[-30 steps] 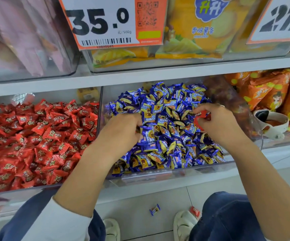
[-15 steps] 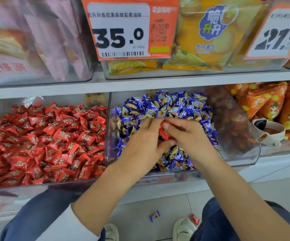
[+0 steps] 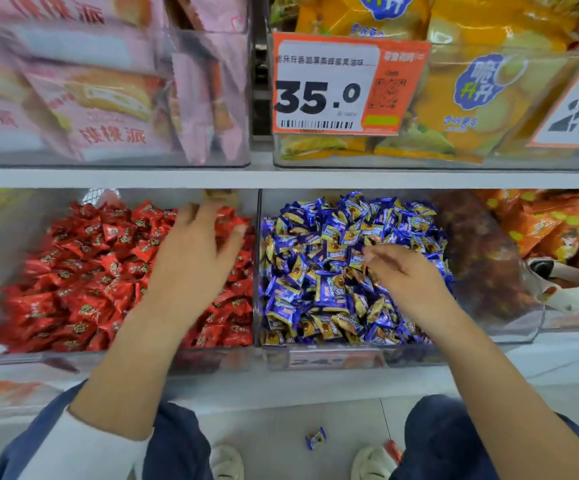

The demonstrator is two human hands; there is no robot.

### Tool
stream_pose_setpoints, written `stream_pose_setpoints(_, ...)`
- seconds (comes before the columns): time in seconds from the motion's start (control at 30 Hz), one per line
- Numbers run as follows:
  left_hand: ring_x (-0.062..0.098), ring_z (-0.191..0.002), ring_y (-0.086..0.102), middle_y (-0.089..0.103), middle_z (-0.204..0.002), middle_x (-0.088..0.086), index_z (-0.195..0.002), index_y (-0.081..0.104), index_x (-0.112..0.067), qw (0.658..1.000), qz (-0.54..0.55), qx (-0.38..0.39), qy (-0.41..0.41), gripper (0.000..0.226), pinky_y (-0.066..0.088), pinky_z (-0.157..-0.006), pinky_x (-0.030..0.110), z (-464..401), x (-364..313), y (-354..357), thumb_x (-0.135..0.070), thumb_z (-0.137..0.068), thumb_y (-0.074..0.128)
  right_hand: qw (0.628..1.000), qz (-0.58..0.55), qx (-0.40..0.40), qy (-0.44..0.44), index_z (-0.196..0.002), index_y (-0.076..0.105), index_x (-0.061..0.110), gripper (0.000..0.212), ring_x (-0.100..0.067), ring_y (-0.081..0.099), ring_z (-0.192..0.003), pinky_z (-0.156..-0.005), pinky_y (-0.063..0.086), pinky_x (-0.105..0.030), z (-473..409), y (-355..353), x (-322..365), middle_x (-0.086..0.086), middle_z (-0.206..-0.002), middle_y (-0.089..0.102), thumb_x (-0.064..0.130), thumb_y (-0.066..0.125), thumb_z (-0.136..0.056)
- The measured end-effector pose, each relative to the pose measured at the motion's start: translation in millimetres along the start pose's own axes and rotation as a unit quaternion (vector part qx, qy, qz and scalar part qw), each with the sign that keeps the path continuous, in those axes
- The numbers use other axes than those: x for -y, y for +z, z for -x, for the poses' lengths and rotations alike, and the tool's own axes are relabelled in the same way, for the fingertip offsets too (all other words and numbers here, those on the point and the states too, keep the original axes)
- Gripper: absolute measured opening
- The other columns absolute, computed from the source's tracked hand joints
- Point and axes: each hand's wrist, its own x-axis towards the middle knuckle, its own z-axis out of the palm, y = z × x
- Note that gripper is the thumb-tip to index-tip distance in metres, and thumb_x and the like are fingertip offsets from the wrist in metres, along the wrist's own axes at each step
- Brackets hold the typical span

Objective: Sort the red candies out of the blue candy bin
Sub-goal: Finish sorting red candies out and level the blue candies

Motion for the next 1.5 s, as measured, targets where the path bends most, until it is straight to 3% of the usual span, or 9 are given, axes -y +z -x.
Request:
stream_pose_setpoints(0.13, 0.031, -0.131, 0.039, 0.044, -0.141, 0.011, -0.14, 0.04, -0.027, 0.993, 0.002, 0.099, -0.067, 0.077, 0.031, -0.11, 0.042, -7.1, 12.0, 3.5, -0.071, -0.077, 0.045, 0.987, 0.159, 0.007, -0.028, -0.128, 0.057, 0.022, 0.036, -0.018, 0.064, -0.071, -0.067, 0.044, -0.025, 0.8, 1.2, -3.8, -0.007, -0.101, 0.067, 0.035, 0.051, -0.095)
stream_pose_setpoints(0.27, 0.024, -0.125, 0.047, 0.045, -0.143, 0.004, -0.145, 0.029, -0.025, 0.974, 0.121, 0.173, -0.077, 0.066, 0.035, -0.099, 0.03, 1.9, -14.1, 22.7, -0.056, -0.089, 0.047, 0.969, 0.232, 0.053, -0.06, -0.147, 0.028, 0.029, 0.06, -0.026, 0.035, -0.135, -0.104, 0.036, -0.036, -27.4, 16.8, -3.2, -0.006, -0.148, 0.035, 0.048, 0.048, -0.093)
stream_pose_setpoints(0.4, 0.031, -0.107, 0.057, 0.046, -0.139, 0.016, -0.149, 0.01, -0.018, 0.978, 0.045, 0.185, -0.084, 0.072, 0.042, -0.082, 0.033, -0.1, -23.7, 39.0, -0.033, -0.092, 0.051, 0.981, 0.188, 0.051, 0.008, -0.15, 0.012, 0.033, 0.072, -0.028, 0.005, -0.146, -0.115, 0.022, -0.045, -82.7, 21.4, 2.0, -0.004, -0.159, 0.001, 0.06, 0.042, -0.09)
stream_pose_setpoints(0.77, 0.035, -0.121, 0.047, 0.026, -0.151, 0.016, -0.151, 0.003, -0.011, 0.978, 0.034, 0.194, -0.066, 0.072, 0.039, -0.085, 0.032, -3.9, -23.1, 36.5, -0.011, -0.091, 0.044, 0.922, 0.302, 0.199, -0.137, -0.144, 0.023, 0.044, 0.06, -0.028, 0.034, -0.134, -0.108, 0.034, -0.041, -36.9, 39.7, -0.2, -0.003, -0.151, 0.03, 0.065, 0.037, -0.089)
stream_pose_setpoints(0.97, 0.033, -0.12, 0.048, 0.025, -0.152, 0.016, -0.151, 0.001, -0.011, 0.977, 0.03, 0.197, -0.077, 0.073, 0.041, -0.09, 0.036, -2.0, -26.8, 33.7, -0.011, -0.092, 0.043, 0.889, 0.43, 0.122, -0.095, -0.134, 0.047, 0.032, 0.079, -0.028, 0.047, -0.123, -0.101, 0.04, -0.038, -31.1, -12.7, -49.9, -0.005, -0.137, 0.047, 0.08, 0.014, -0.081)
stream_pose_setpoints(1.2, 0.031, -0.106, 0.056, 0.027, -0.151, 0.016, -0.151, 0.002, -0.012, 0.977, 0.028, 0.196, -0.075, 0.073, 0.039, -0.074, 0.029, -2.6, -24.7, 35.6, -0.012, -0.092, 0.044, 0.988, 0.15, -0.039, 0.007, -0.118, 0.065, 0.017, 0.034, -0.021, 0.059, -0.099, -0.077, 0.04, -0.027, -46.9, -55.8, -48.6, 0.007, -0.1, 0.06, 0.037, 0.051, -0.095)
stream_pose_setpoints(1.3, 0.027, -0.084, 0.055, 0.034, -0.147, 0.017, -0.151, 0.003, -0.012, 0.978, 0.037, 0.19, -0.08, 0.073, 0.039, -0.067, 0.03, -3.5, -23.6, 37.7, -0.011, -0.091, 0.045, 0.984, 0.139, -0.041, 0.107, -0.142, 0.038, 0.016, 0.051, -0.028, 0.06, -0.082, -0.07, 0.039, -0.033, -78.9, -55.8, -51.0, -0.015, -0.105, 0.059, 0.041, 0.04, -0.099)
stream_pose_setpoints(1.37, 0.025, -0.079, 0.054, 0.036, -0.144, 0.018, -0.151, 0.004, -0.013, 0.978, 0.038, 0.187, -0.083, 0.074, 0.04, -0.065, 0.031, -3.5, -23.5, 39.7, -0.01, -0.09, 0.046, 0.975, 0.117, -0.017, 0.189, -0.149, 0.02, 0.016, 0.066, -0.036, 0.055, -0.109, -0.084, 0.042, -0.038, -100.8, -45.8, -56.8, -0.021, -0.133, 0.046, 0.052, 0.037, -0.096)
stream_pose_setpoints(1.5, 0.036, -0.11, 0.053, 0.033, -0.147, 0.018, -0.151, 0.003, -0.015, 0.978, 0.036, 0.184, -0.09, 0.075, 0.041, -0.079, 0.036, -2.2, -25.3, 43.9, -0.011, -0.089, 0.046, 0.97, 0.083, -0.027, 0.228, -0.145, 0.025, 0.028, 0.071, -0.034, 0.052, -0.117, -0.092, 0.041, -0.037, -121.2, -17.6, -56.3, -0.015, -0.14, 0.041, 0.067, 0.041, -0.087)
